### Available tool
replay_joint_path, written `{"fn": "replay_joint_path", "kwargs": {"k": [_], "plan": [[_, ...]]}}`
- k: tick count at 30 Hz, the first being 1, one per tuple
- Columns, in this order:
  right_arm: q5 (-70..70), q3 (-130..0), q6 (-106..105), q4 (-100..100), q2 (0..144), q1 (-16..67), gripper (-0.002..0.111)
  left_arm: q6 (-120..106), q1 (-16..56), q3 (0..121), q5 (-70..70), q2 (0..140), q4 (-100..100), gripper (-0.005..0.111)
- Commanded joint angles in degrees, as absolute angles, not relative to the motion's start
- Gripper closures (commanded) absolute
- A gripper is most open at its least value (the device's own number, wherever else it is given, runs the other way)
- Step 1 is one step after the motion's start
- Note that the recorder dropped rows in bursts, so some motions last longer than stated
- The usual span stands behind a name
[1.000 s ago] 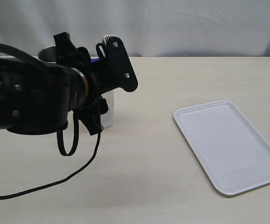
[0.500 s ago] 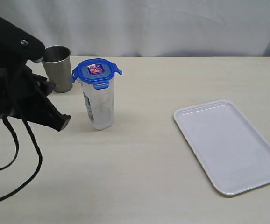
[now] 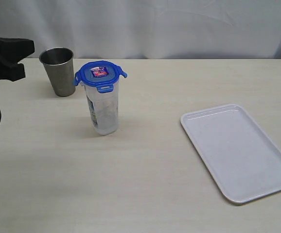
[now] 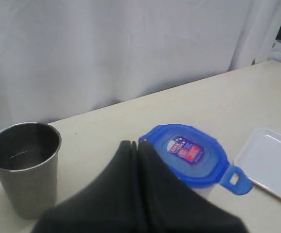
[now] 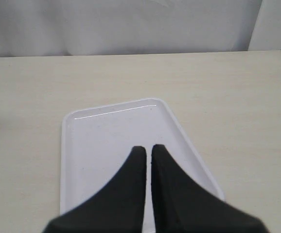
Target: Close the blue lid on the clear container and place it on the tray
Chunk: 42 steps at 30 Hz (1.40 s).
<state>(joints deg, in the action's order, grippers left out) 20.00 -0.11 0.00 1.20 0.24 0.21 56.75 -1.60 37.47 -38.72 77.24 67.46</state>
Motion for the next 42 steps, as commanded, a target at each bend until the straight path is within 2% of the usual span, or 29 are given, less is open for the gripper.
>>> {"fn": "replay_joint_path", "kwargs": {"k": [1,3,8,12,17,20,25,28,29,37,38,42], "plan": [[19.34,0.00,0.00,1.05,0.00,0.18,0.104,45.30,-5.64,37.34,-50.05,86.03,68.13,0.107],[17.02,0.00,-0.57,0.00,0.00,0.18,0.104,39.23,-5.64,37.34,-51.76,89.76,66.10,0.107],[-1.25,0.00,-0.40,1.67,0.00,0.18,0.104,27.01,-5.64,37.57,-56.64,97.96,54.23,0.107],[-14.29,0.00,4.62,11.28,0.00,0.18,0.104,27.54,-5.64,41.00,-61.19,104.22,55.02,0.107],[-15.95,0.00,10.64,4.52,0.00,0.18,0.104,34.15,-5.29,48.58,-63.65,109.84,61.20,0.107],[-18.30,0.00,16.58,-1.80,5.12,0.18,0.104,34.99,-4.57,50.68,-62.89,111.88,62.25,0.107],[-26.43,-1.38,29.77,-17.30,21.65,0.18,0.104,34.07,-2.21,51.12,-61.26,113.69,61.72,0.107],[-29.24,-6.68,39.18,-31.37,35.04,0.18,0.104,33.79,-1.31,51.12,-59.66,113.69,61.72,0.107],[-33.56,-10.52,44.50,-38.50,43.77,0.18,0.104,33.81,-1.31,51.12,-59.11,113.69,61.72,0.107],[-55.88,-27.91,54.90,-59.55,80.25,0.69,0.104,33.49,-1.31,51.12,-59.19,113.69,61.72,0.107],[-59.12,-30.70,54.90,-60.76,84.97,2.45,0.104,32.94,-1.31,51.12,-60.20,113.69,60.88,0.107],[-53.57,-36.21,53.41,-60.65,94.41,12.59,0.104,32.97,-1.31,51.76,-60.37,113.69,60.97,0.107]]}}
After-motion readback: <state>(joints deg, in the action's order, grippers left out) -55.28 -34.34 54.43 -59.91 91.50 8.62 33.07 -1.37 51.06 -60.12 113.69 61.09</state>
